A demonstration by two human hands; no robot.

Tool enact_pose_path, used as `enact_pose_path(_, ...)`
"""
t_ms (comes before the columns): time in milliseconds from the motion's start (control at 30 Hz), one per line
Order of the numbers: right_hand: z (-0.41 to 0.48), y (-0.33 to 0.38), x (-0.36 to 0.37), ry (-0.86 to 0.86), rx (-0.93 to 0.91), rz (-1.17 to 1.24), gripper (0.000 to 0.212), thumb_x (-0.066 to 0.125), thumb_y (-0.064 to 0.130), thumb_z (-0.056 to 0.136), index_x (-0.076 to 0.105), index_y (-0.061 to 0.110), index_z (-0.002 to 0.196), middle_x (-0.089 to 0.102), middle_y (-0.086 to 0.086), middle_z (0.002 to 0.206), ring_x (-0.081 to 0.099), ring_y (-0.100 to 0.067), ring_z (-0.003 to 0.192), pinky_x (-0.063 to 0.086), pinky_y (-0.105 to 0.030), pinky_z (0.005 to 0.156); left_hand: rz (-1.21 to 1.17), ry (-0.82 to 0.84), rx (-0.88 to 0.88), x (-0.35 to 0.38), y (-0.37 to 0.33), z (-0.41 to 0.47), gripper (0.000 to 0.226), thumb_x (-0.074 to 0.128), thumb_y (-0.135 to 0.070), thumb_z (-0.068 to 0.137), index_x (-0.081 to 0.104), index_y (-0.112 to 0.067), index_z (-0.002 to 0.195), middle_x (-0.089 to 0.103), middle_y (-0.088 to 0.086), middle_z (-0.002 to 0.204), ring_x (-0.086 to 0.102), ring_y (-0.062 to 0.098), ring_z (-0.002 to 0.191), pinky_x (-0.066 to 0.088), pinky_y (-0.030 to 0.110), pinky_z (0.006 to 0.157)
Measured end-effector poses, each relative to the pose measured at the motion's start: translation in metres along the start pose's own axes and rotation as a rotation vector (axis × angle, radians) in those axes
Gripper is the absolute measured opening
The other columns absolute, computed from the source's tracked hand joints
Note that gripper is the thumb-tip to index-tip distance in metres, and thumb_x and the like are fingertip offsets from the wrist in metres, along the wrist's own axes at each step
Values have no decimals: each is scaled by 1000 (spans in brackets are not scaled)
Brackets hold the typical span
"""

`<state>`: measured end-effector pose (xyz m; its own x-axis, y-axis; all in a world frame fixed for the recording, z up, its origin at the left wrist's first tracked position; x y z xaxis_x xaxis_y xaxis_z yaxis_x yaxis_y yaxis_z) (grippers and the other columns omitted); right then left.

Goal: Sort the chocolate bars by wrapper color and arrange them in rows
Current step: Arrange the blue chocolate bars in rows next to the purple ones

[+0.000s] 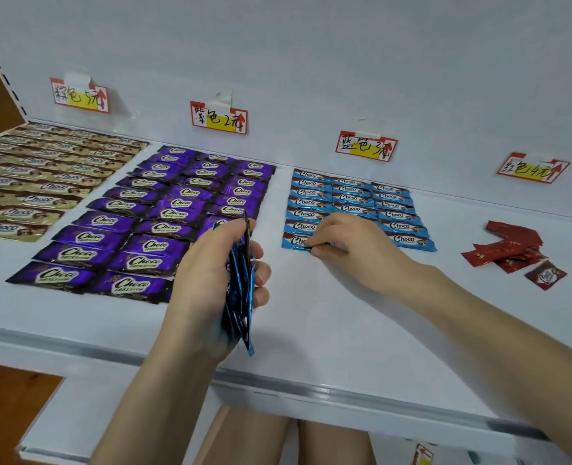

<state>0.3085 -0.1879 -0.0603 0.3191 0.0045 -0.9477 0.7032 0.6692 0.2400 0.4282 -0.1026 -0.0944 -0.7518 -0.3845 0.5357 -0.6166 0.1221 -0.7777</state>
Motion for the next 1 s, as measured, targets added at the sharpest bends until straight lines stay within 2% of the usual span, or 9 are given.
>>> enact_pose_path(200, 1, -1, 1, 6, -3, -7, 28, 55, 24, 91, 64, 19, 117, 61, 2, 115, 51, -11, 106, 35, -17, 82, 52, -29, 25, -3, 0, 2, 16, 55, -26, 91, 56, -11, 87, 52, -1, 55, 46, 9, 38, 34, 18, 33)
enact_pose_path(300, -1, -1, -3, -8, 23, 37, 25, 56, 24, 90, 67, 18, 112, 62, 2, 110, 51, -8, 101, 34, -13, 77, 87, -18, 51, -1, -2, -1, 20, 59, -27, 89, 54, -8, 83, 52, 5, 59, 50, 11, 41, 40, 19, 36)
enact_pose_path(433, -16, 8, -34, -170, 155, 428, 10, 58, 23, 88, 68, 24, 87, 63, 15, 84, 55, 2, 81, 40, -7, 69, 56, -62, 90, 3, -2, -4, 15, 65, -23, 85, 56, -15, 77, 59, 3, 59, 58, 10, 47, 51, 23, 43)
enact_pose_path(500, -27, 23, -43, -159, 201, 687, 12, 60, 32, 83, 67, 25, 76, 66, 11, 72, 60, 1, 71, 47, -13, 62, 1, -52, 109, 11, -1, -4, 9, 64, -18, 86, 57, -14, 81, 63, 0, 58, 62, 10, 51, 54, 25, 47)
enact_pose_path(567, -37, 40, -43, -81, 224, 807, 18, 65, 42, 72, 66, 25, 77, 68, 7, 71, 62, -3, 65, 51, -18, 59, -57, -24, 128, 21, 1, -5, 7, 62, -13, 87, 58, -9, 91, 68, 2, 63, 67, 14, 56, 55, 27, 48)
enact_pose_path(667, -47, 37, -41, -62, 256, 783, 18, 75, 28, 69, 64, 31, 83, 67, 9, 78, 65, -6, 72, 55, -19, 65, -64, -38, 143, 26, 4, -4, 18, 62, -12, 87, 58, -6, 103, 72, 9, 77, 71, 21, 67, 58, 33, 55)
enact_pose_path(800, -54, 28, -39, -52, 271, 860, 23, 72, 7, 75, 67, 26, 86, 70, 9, 85, 67, -6, 76, 55, -20, 69, -43, -68, 154, 27, 11, -3, 26, 64, -16, 86, 58, -7, 110, 71, 15, 94, 72, 28, 80, 58, 45, 68)
enact_pose_path(900, -60, 20, -43, -61, 279, 940, 24, 71, 3, 74, 68, 25, 85, 72, 9, 81, 67, -6, 75, 54, -18, 67, -78, -93, 167, 27, 10, -4, 18, 64, -15, 87, 57, -7, 102, 71, 11, 88, 72, 24, 75, 58, 39, 63)
enact_pose_path(1000, -63, 3, -49, -138, 320, 1043, 23, 67, -1, 76, 68, 20, 85, 72, 8, 76, 66, -5, 72, 52, -15, 64, -95, -121, 171, 22, 7, -3, 10, 62, -13, 88, 55, -9, 93, 69, 1, 65, 68, 13, 58, 56, 29, 52)
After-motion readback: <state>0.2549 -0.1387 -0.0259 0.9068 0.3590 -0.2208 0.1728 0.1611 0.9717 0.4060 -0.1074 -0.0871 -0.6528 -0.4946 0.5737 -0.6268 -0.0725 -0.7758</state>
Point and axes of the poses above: each hand's wrist, its own z-axis towards the middle knuckle, its own x-axis out of the palm, y = z × x, the point moved 10 cm from there along z, towards the middle knuckle
